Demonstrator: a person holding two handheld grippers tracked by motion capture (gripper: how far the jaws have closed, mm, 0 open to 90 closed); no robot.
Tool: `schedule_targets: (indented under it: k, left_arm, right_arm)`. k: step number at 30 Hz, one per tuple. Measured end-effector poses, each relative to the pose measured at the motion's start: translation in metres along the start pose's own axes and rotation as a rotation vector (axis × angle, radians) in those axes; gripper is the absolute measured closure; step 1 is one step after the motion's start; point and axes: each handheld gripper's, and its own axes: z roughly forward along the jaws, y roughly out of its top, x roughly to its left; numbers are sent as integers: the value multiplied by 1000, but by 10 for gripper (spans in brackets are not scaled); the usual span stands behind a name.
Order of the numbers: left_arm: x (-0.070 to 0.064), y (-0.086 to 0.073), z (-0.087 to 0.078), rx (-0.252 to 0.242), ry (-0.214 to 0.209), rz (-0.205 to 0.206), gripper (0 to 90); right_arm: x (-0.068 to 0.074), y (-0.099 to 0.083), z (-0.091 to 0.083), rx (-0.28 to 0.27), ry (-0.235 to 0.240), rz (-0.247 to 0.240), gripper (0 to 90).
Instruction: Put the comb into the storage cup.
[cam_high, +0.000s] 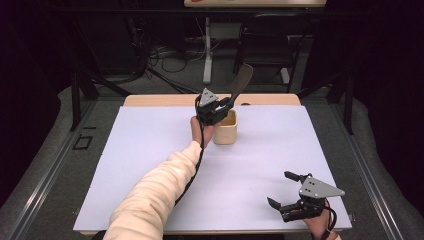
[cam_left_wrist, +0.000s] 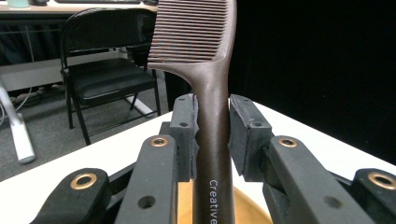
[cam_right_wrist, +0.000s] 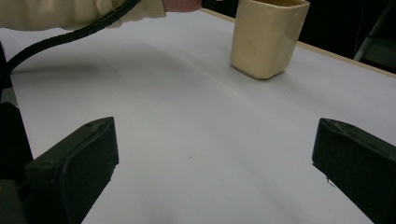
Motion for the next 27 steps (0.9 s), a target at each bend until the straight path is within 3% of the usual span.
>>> schedule_targets:
  k: [27]
  left_arm:
    - [6,-17,1,-29,-4,-18,726]
  right_arm:
    - [0,0,0,5,2,5,0]
